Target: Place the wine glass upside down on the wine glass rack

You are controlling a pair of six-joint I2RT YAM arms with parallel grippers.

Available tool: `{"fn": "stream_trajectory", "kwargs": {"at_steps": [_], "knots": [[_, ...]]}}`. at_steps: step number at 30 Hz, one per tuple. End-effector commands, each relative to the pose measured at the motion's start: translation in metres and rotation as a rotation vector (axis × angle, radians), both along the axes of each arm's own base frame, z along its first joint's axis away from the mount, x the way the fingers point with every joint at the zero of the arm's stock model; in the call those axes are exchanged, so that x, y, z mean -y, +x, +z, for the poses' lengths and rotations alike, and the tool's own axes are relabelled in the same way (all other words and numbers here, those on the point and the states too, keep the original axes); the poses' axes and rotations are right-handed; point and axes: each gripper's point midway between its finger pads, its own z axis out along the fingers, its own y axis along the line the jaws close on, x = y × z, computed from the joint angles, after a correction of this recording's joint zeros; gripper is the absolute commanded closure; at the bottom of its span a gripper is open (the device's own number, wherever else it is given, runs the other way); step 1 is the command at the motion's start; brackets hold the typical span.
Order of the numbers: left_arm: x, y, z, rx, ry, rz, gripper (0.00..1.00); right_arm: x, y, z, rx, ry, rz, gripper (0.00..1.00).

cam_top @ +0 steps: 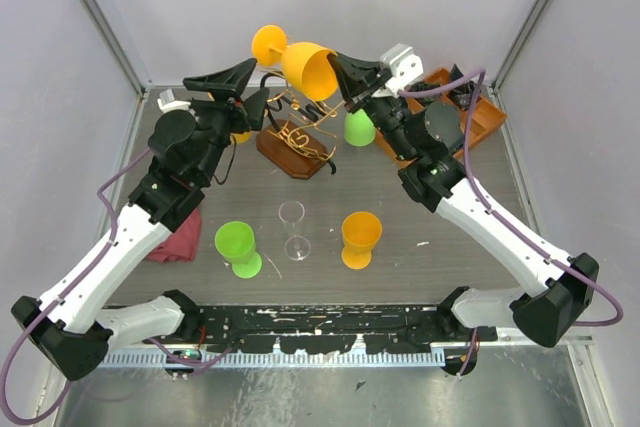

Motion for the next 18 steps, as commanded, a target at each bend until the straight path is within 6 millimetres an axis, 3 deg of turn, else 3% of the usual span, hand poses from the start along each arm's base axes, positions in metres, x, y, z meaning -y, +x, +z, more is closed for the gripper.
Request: {"fn": "stream_trajectory", "kwargs": {"at_steps": [1, 18], "knots": [[0.003, 0.002, 0.002, 0.007, -0.066, -0.013, 0.25, -0.001, -0.020, 0.028, 0.099, 0.057, 0.032, 0.99], [0.012, 0.022, -0.016, -0.028, -0.071, 0.005, 0.39, -0.020, -0.033, 0.011, 0.051, 0.045, 0.095, 0.99]]}}
